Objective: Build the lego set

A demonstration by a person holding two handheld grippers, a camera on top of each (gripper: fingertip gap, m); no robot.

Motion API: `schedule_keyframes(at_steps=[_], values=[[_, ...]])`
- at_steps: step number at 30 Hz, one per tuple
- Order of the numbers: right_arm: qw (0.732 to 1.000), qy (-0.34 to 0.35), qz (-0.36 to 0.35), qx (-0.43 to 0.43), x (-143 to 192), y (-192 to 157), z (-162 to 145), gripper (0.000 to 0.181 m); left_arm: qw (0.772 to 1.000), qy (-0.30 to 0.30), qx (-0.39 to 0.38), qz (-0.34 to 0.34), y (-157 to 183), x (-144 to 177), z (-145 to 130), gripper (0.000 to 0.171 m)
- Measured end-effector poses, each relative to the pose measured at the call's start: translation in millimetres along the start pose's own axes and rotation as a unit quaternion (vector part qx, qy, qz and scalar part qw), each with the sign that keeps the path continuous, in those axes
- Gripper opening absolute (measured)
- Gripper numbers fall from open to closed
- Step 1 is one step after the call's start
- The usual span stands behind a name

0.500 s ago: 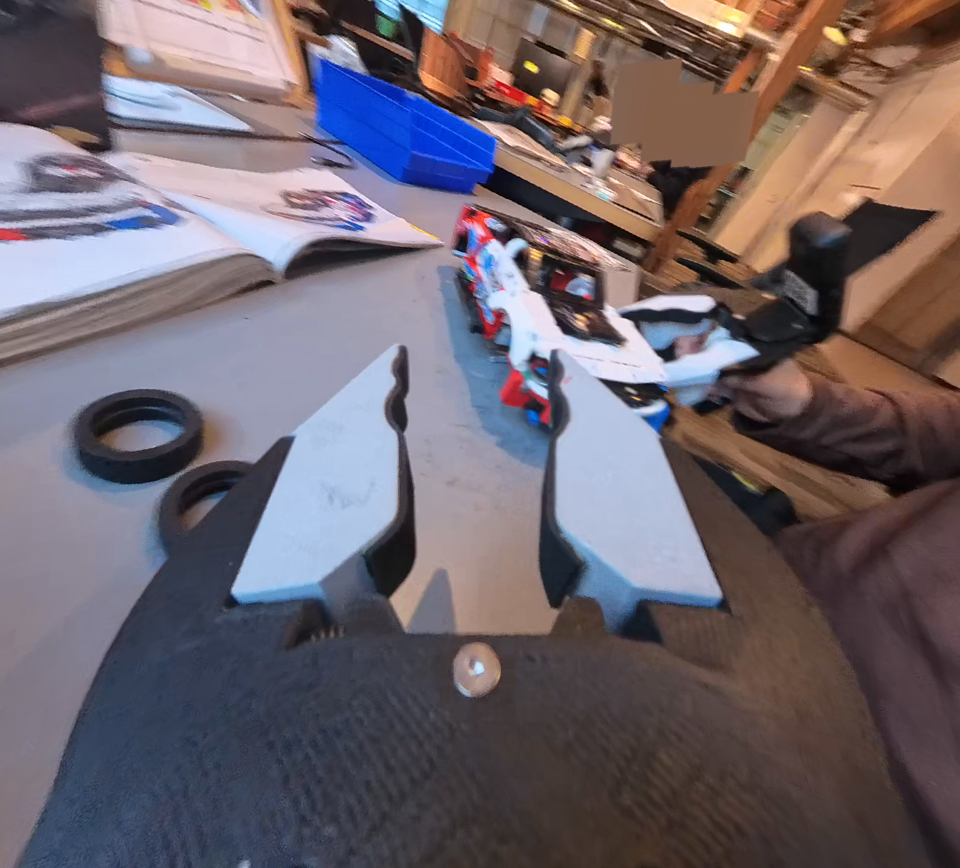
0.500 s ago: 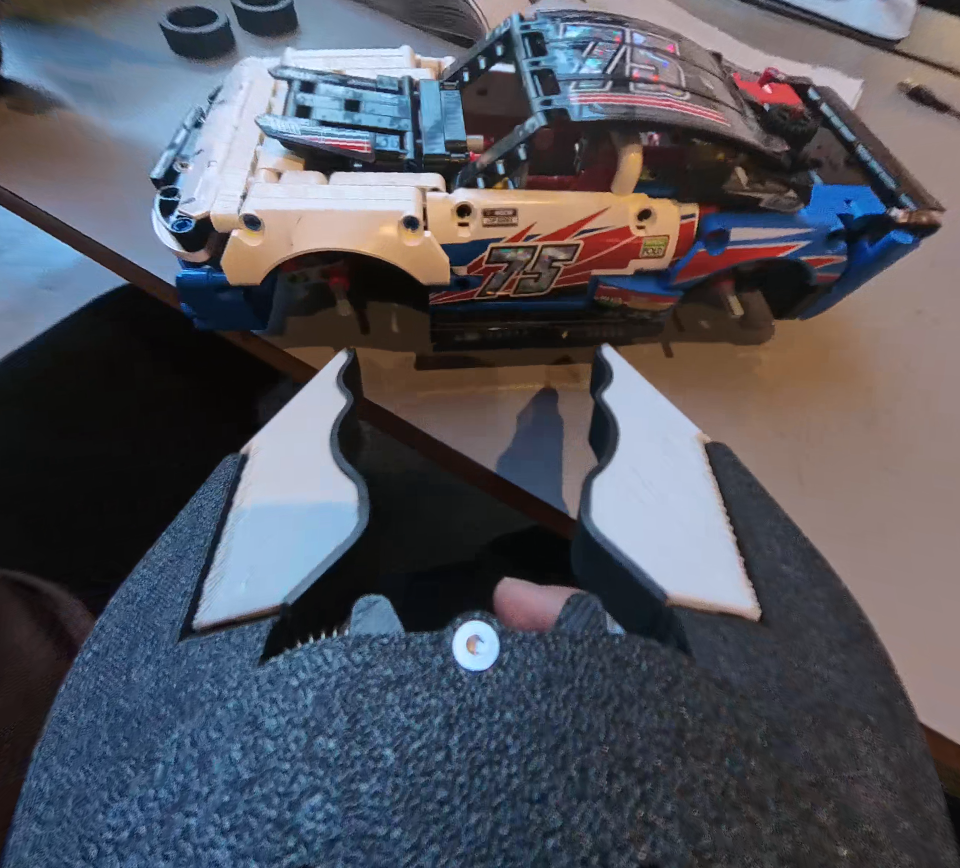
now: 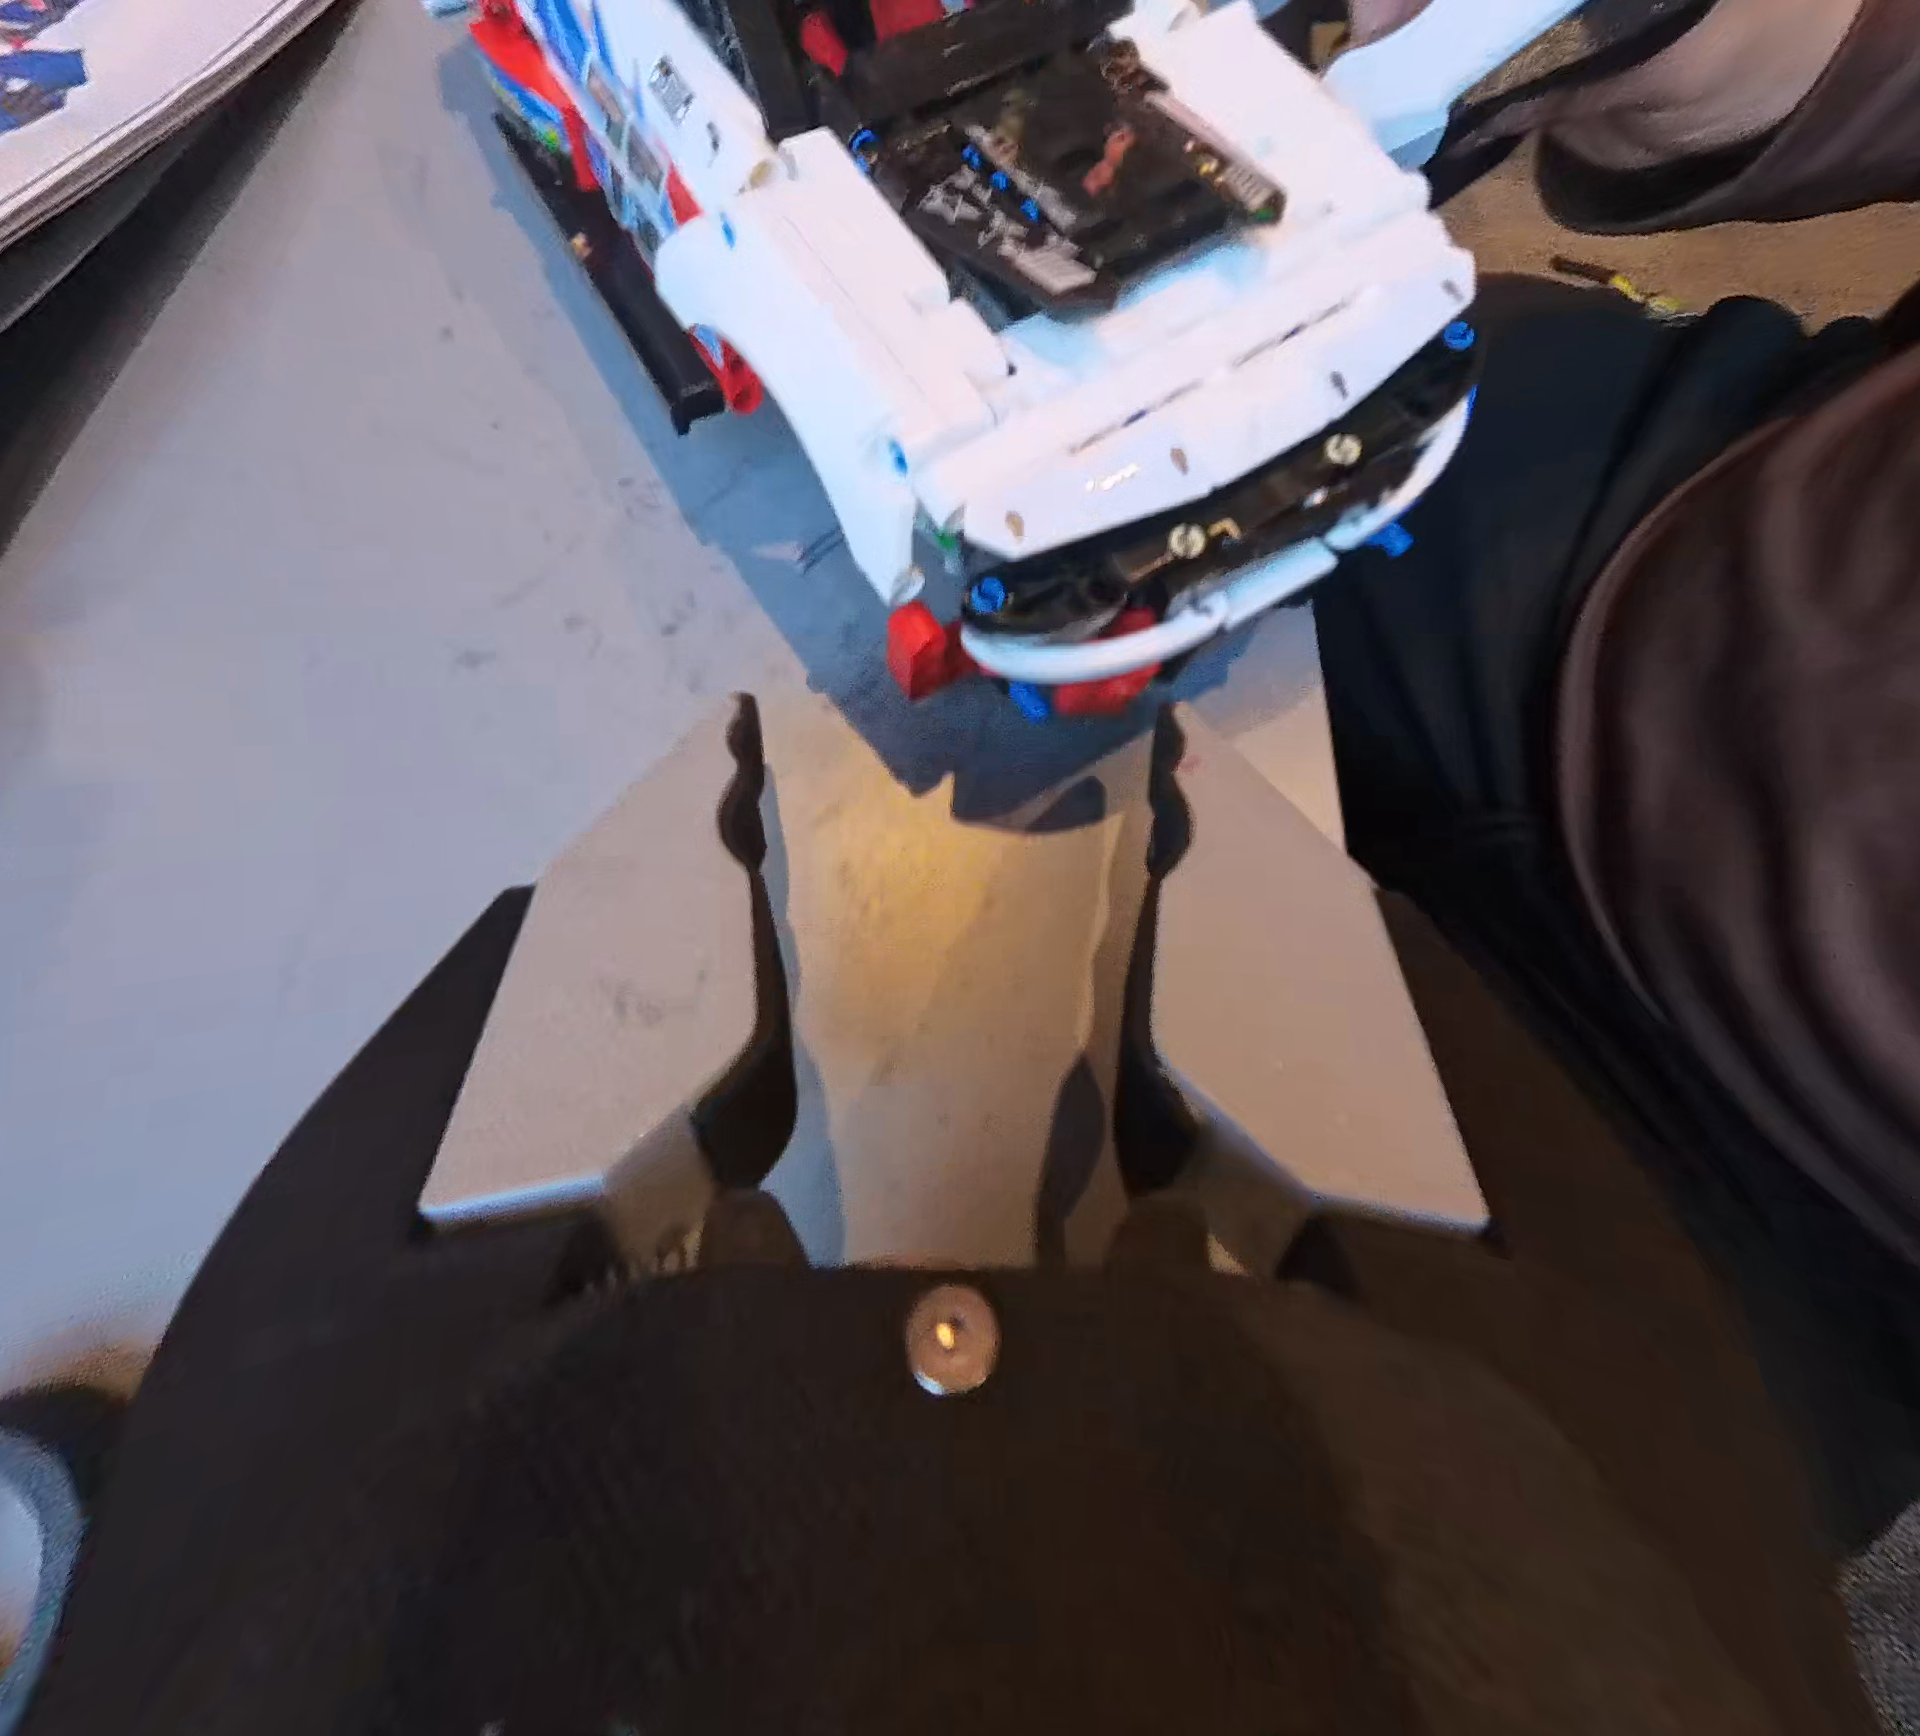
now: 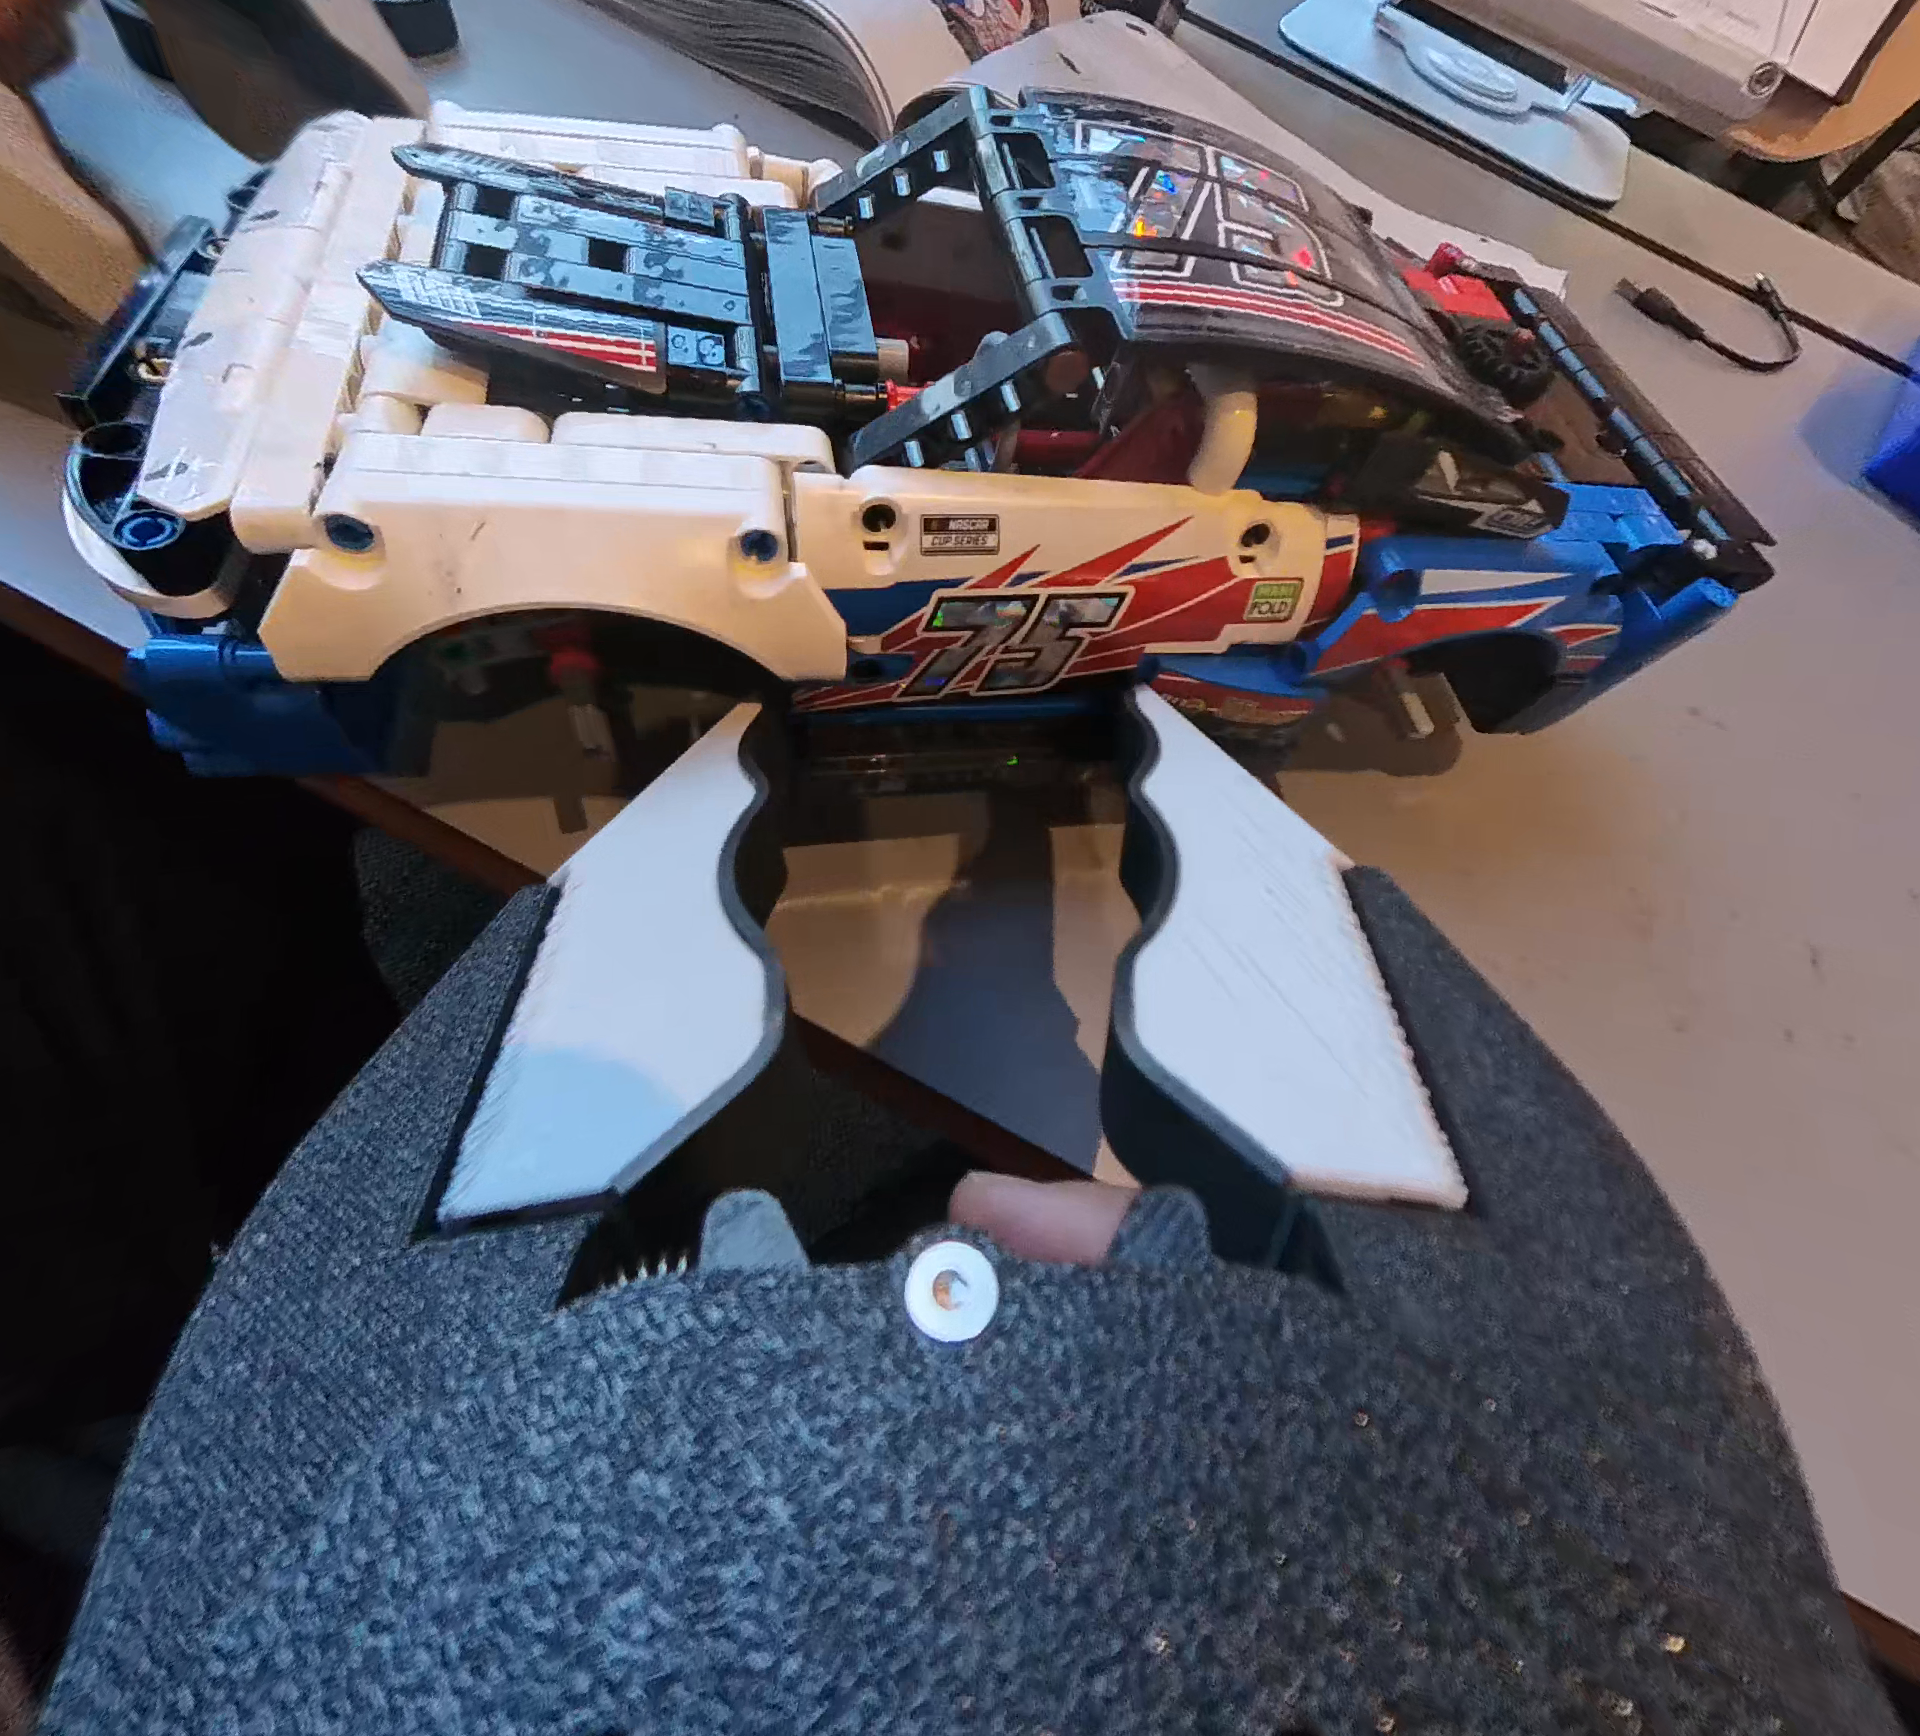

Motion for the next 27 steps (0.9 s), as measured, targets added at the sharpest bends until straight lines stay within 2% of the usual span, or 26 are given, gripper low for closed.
schedule_keyframes(at_steps=[3,6,8,16,19,22,25,27], values=[[1.000,0.003,-0.001,-0.001,-0.1,1.5,-0.5,0.064,0.999,-0.017,0.002,-0.031,3.7,-10.9,1.7,0.067],[1.000,0.005,0.005,-0.007,-0.3,4.1,-0.7,0.063,0.999,-0.014,0.000,-0.034,6.4,-11.6,2.3,0.062],[1.000,0.006,0.008,-0.005,-0.9,5.2,-0.5,0.064,0.999,-0.013,0.000,-0.044,11.0,-12.4,2.5,0.052],[1.000,0.011,0.014,-0.011,-0.2,5.7,-1.1,0.065,0.999,-0.031,-0.009,-0.033,18.0,-22.9,1.6,0.069],[0.999,0.023,0.023,-0.015,5.8,3.2,0.2,0.066,1.000,-0.012,0.003,-0.022,15.5,-12.4,1.9,0.069],[0.997,0.044,0.048,-0.037,19.4,6.3,3.1,0.067,0.999,0.008,0.031,0.026,11.5,5.0,-2.2,0.072],[0.989,0.060,0.071,-0.115,35.3,35.6,5.6,0.066,0.994,0.056,0.074,0.052,20.7,20.6,-0.5,0.081],[0.976,0.061,0.097,-0.184,40.8,62.0,6.3,0.076,0.989,0.103,0.093,0.055,26.1,27.8,6.1,0.079]])
Point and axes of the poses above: each gripper's, where its closed fingertips meet, x back along the fingers, z out of its top, y = z × x across the jaws, the point moved 5 cm from there along x, back along the fingers, and after that the axes turned 12 degrees about y, right-handed, at the moved point
